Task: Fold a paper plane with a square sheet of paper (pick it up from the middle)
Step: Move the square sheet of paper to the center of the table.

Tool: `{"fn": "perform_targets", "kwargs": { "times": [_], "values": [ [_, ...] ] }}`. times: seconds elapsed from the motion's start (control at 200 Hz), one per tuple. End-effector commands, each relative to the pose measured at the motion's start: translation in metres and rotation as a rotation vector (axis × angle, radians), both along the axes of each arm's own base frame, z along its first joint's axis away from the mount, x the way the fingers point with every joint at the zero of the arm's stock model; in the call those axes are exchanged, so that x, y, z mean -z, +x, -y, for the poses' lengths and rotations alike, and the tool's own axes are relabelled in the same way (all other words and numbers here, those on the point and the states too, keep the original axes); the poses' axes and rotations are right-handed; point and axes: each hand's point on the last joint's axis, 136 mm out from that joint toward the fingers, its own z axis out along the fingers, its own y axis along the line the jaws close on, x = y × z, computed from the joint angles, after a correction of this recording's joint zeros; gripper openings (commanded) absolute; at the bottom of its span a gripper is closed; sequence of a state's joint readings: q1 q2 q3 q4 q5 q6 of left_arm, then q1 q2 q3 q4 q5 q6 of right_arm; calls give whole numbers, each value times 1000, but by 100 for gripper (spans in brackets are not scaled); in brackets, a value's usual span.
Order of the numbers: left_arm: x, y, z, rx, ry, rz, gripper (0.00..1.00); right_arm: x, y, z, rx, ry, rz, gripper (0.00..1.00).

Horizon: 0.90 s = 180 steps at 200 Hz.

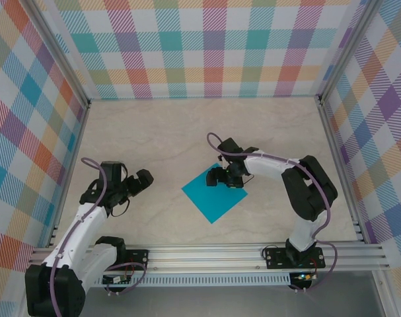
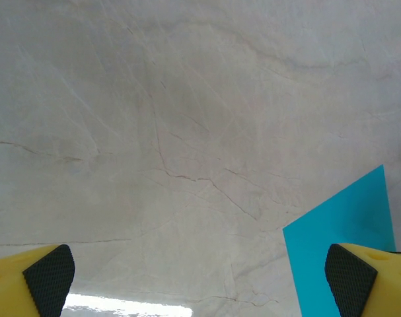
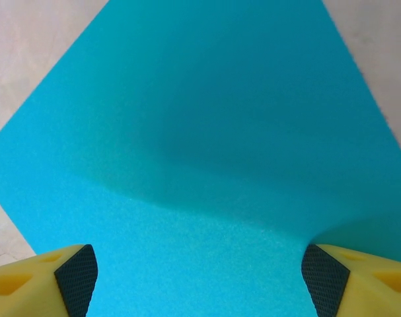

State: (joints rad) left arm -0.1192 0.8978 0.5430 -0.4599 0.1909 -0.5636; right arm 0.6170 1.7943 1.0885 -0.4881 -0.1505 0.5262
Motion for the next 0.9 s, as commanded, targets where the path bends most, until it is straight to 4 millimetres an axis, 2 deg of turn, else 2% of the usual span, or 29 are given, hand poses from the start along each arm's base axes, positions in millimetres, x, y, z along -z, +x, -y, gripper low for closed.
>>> {"fn": "perform_targets", "kwargs": {
  "times": [0.0, 0.075, 0.195, 0.32, 0.445, 0.645, 0.77, 0.895],
  "values": [
    [-17, 13, 16, 25, -29, 48, 100, 12, -10, 26, 31, -89, -30, 85],
    [-16, 15, 28, 46, -40, 55, 100, 5, -11, 19, 33, -38, -29, 84],
    [-15, 17, 43, 82, -31, 56, 100, -17, -6, 6, 0, 39, 11, 84],
    [-15, 18, 45, 85, -5, 56, 100, -36, 4, -10, -75, 100, 60, 83],
    [-15, 19, 47, 84, -11, 64, 100, -41, 8, -32, -161, 165, 39, 81],
    [-16, 20, 48, 83, -10, 64, 100, -22, 12, -51, -235, 148, -11, 80],
    [-16, 21, 50, 87, -11, 64, 100, -2, 18, -42, -219, 63, -17, 80],
    [-16, 21, 52, 92, -9, 57, 100, 13, 28, -25, -163, -32, -11, 80]
  ]
}}
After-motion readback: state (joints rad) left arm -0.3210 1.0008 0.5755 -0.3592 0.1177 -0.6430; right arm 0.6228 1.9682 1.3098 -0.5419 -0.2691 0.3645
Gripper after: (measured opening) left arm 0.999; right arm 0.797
